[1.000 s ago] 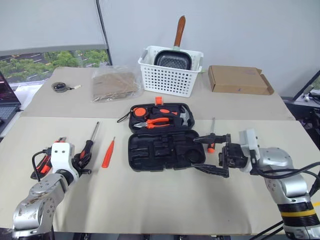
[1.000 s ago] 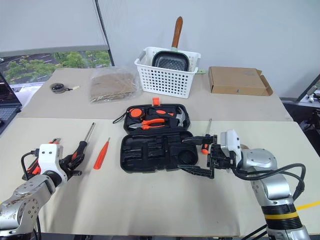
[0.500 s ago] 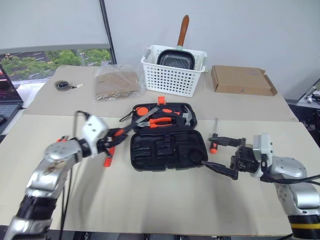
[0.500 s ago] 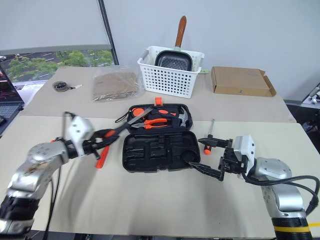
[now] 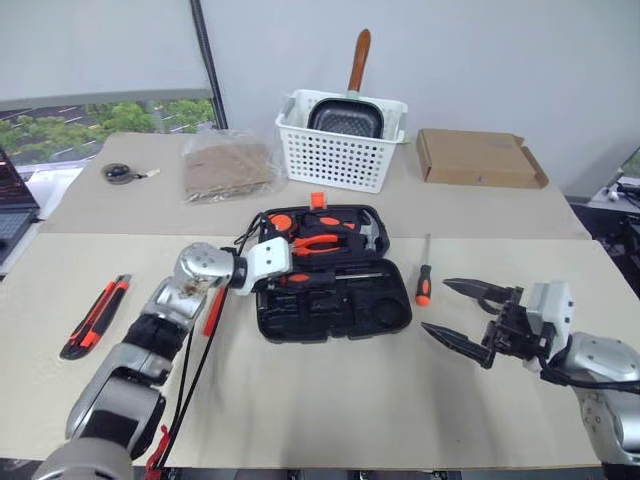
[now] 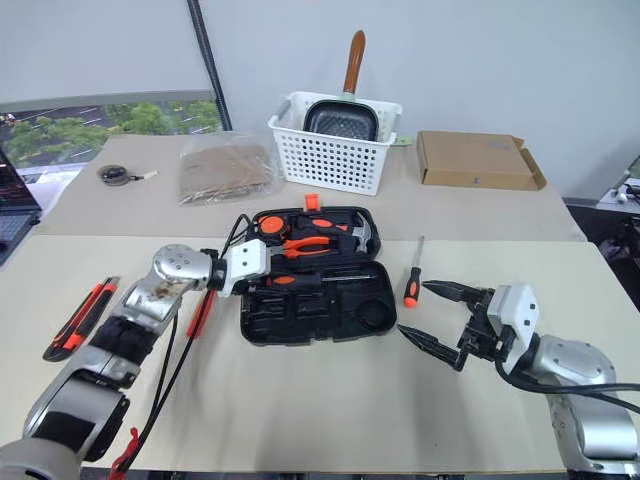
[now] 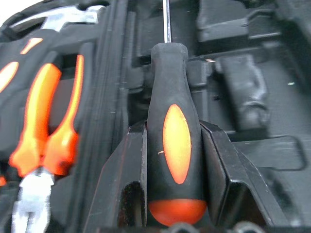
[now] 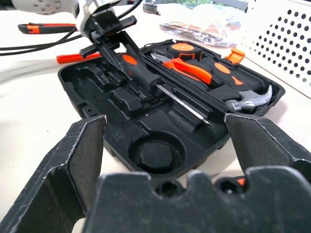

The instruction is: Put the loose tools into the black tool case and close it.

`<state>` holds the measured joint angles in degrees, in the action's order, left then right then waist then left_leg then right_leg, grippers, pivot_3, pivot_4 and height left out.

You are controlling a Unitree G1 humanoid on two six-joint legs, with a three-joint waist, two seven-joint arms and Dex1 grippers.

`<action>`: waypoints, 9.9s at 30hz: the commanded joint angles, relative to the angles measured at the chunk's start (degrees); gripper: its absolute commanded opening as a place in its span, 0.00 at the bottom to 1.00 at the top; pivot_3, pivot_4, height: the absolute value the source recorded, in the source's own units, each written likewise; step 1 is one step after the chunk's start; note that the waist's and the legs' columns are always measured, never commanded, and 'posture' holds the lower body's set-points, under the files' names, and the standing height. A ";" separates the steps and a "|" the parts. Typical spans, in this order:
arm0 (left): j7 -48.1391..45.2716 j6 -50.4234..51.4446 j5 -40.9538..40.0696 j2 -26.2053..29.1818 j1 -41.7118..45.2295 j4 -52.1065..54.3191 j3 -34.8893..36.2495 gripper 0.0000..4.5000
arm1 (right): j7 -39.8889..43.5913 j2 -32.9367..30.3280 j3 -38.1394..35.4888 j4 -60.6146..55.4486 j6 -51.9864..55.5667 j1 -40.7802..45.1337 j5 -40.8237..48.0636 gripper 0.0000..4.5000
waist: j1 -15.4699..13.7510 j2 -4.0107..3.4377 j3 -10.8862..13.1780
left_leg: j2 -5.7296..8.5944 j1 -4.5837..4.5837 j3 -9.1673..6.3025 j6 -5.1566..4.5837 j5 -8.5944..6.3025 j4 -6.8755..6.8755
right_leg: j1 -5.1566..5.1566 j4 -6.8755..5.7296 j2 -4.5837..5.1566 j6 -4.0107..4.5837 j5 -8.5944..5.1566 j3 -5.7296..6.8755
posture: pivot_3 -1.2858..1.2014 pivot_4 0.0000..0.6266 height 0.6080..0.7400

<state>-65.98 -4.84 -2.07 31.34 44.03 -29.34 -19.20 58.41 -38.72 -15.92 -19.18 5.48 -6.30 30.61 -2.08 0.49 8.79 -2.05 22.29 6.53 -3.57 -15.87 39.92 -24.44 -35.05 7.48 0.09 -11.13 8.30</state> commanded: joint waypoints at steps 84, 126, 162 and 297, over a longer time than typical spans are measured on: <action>11.07 10.61 -9.75 -8.97 -7.39 12.14 13.30 0.00 | -25.04 0.87 5.47 -1.78 23.25 11.69 -7.94 1.00 | 1.43 0.34 -1.10 | -0.05 -0.02 0.09 0.09 0.24 0.13 | -0.57 -0.80 0.00 -0.10 0.09 -0.79 | 0.52 0.24 0.70; 0.33 41.96 -33.02 20.31 -26.39 49.62 28.73 1.00 | -11.38 5.99 23.90 24.03 8.09 42.78 -19.31 0.22 | 3.25 0.18 -0.87 | 0.10 0.45 0.15 0.46 0.52 -0.14 | -0.76 -0.09 -0.66 -0.09 0.06 -1.36 | 0.52 0.24 0.70; 9.19 44.68 -38.42 23.04 -44.64 60.94 41.96 1.00 | 12.20 18.30 21.26 57.83 -10.25 58.00 -17.39 0.76 | 2.79 0.05 -0.56 | -0.07 0.10 0.01 1.10 0.78 -0.13 | -0.74 -0.81 -0.73 0.53 0.02 -1.40 | 0.52 0.24 0.70; -11.45 0.60 -0.93 8.16 -4.70 3.33 3.49 0.11 | 13.37 -2.56 7.45 13.64 5.59 26.82 -1.11 1.00 | 1.36 0.01 -0.20 | -0.46 0.17 0.22 0.50 0.29 -0.14 | -0.79 -0.67 -1.05 0.86 -0.29 -1.28 | 0.52 0.24 0.70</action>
<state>-78.15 -3.78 -5.15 39.45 38.58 -25.49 -14.83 72.23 -40.44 -6.19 -3.28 11.88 20.71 28.22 -0.71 0.51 8.59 -2.51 22.44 6.75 -3.07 -15.58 39.79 -25.22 -35.73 6.43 0.94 -11.41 7.02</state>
